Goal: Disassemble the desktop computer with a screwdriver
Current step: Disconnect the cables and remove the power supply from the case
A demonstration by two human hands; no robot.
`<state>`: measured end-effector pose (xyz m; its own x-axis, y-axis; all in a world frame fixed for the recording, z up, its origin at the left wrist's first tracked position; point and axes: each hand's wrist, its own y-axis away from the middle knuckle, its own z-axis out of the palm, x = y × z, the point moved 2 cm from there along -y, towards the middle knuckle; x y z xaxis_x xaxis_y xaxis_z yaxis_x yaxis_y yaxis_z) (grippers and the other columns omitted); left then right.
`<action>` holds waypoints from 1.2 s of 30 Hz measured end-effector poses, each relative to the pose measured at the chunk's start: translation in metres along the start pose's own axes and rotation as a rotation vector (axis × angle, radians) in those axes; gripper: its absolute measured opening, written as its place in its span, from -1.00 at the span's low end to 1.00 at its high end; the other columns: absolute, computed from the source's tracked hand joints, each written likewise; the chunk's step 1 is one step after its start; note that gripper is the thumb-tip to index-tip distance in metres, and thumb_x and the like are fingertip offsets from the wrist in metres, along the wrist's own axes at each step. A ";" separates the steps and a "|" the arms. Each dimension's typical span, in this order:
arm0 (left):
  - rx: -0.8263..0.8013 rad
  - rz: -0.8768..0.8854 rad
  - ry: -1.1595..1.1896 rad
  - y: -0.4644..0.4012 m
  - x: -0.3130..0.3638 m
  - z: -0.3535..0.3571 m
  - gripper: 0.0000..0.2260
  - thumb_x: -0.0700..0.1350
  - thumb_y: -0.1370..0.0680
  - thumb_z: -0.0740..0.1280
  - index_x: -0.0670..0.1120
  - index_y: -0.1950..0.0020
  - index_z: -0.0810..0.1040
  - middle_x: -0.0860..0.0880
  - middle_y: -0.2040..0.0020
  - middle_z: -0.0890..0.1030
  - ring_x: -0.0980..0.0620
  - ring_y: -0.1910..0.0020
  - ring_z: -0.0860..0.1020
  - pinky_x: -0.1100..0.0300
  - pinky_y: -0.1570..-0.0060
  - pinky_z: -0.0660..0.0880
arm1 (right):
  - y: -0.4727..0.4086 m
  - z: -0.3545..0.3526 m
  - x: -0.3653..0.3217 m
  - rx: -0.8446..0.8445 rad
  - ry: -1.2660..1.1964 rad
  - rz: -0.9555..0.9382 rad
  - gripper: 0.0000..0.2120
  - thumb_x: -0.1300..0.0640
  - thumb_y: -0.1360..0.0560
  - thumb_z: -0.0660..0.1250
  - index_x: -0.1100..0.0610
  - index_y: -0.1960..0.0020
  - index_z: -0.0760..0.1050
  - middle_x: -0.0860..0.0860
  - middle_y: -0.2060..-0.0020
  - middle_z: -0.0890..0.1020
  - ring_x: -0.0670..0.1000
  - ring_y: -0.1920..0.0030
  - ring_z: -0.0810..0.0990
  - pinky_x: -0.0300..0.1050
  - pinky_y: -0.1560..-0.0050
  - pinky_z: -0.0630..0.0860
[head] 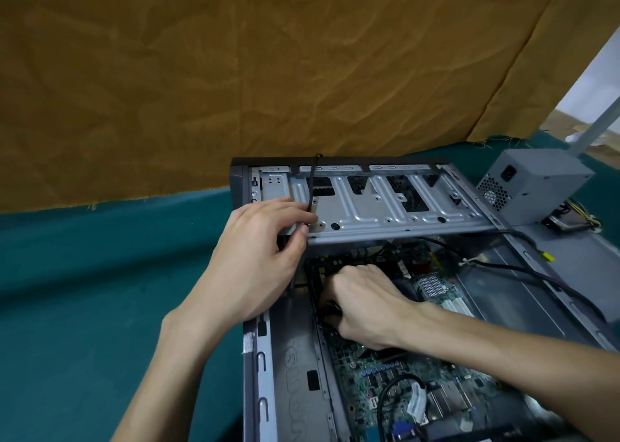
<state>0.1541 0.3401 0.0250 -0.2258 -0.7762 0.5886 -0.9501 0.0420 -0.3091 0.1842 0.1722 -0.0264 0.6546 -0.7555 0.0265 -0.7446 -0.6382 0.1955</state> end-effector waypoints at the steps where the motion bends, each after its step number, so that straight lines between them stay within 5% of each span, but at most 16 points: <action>1: 0.001 0.000 -0.001 0.000 0.000 0.000 -0.74 -0.03 -0.66 0.24 0.08 -0.28 0.64 0.20 -0.36 0.55 0.24 -0.45 0.35 0.11 -0.49 0.21 | 0.000 0.000 0.000 0.001 -0.005 0.004 -0.96 0.21 -0.37 0.40 0.12 0.25 0.57 0.10 0.34 0.59 0.21 0.18 0.62 -0.05 0.05 0.57; 12: -0.003 0.011 -0.008 -0.001 -0.001 0.000 -0.74 -0.01 -0.65 0.24 0.10 -0.27 0.64 0.20 -0.35 0.55 0.23 -0.45 0.36 0.07 -0.49 0.22 | 0.001 0.003 -0.002 0.004 0.019 0.033 -0.83 0.30 -0.29 0.34 0.10 0.36 0.40 0.04 0.45 0.38 0.26 0.24 0.54 -0.09 0.18 0.38; 17: 0.004 0.015 -0.013 0.000 -0.002 0.001 -0.74 -0.01 -0.65 0.23 0.10 -0.27 0.64 0.20 -0.35 0.55 0.23 -0.44 0.36 0.11 -0.49 0.21 | -0.001 0.005 0.000 0.011 -0.008 0.049 -0.88 0.24 -0.35 0.39 0.11 0.14 0.65 0.11 0.23 0.66 0.20 0.13 0.64 -0.08 0.07 0.55; 26: -0.003 0.025 -0.021 0.001 -0.002 0.001 -0.73 0.00 -0.66 0.22 0.11 -0.28 0.63 0.21 -0.37 0.54 0.25 -0.45 0.34 0.23 -0.45 0.16 | 0.003 0.006 0.000 0.047 -0.022 0.030 -0.88 0.19 -0.42 0.41 0.10 0.05 0.65 0.12 0.16 0.67 0.22 0.09 0.65 -0.08 0.07 0.56; 28: -0.004 0.024 -0.018 0.001 -0.002 0.001 -0.73 0.01 -0.66 0.22 0.11 -0.29 0.63 0.21 -0.37 0.53 0.25 -0.45 0.33 0.22 -0.46 0.16 | 0.003 0.005 0.001 0.061 -0.032 0.016 -0.94 0.15 -0.43 0.42 0.14 0.15 0.58 0.13 0.21 0.63 0.25 0.12 0.64 -0.06 0.15 0.57; 31: -0.007 0.024 -0.020 0.001 -0.003 0.002 -0.73 0.01 -0.66 0.22 0.11 -0.29 0.63 0.21 -0.37 0.53 0.25 -0.45 0.33 0.23 -0.45 0.15 | 0.002 0.004 0.008 0.043 -0.104 0.073 -0.75 0.06 -0.46 0.43 0.19 0.29 0.48 0.14 0.33 0.57 0.27 0.24 0.60 -0.02 0.26 0.58; 36: -0.013 0.022 -0.021 0.001 -0.003 0.001 -0.73 0.01 -0.66 0.21 0.11 -0.29 0.63 0.21 -0.37 0.53 0.25 -0.45 0.33 0.23 -0.46 0.15 | 0.000 0.005 0.012 0.061 -0.136 0.091 -0.78 0.01 -0.49 0.39 0.17 0.19 0.56 0.09 0.31 0.60 0.21 0.26 0.59 -0.03 0.27 0.56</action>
<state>0.1547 0.3418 0.0219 -0.2428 -0.7877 0.5662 -0.9475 0.0674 -0.3125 0.1919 0.1626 -0.0307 0.5638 -0.8207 -0.0920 -0.8090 -0.5713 0.1382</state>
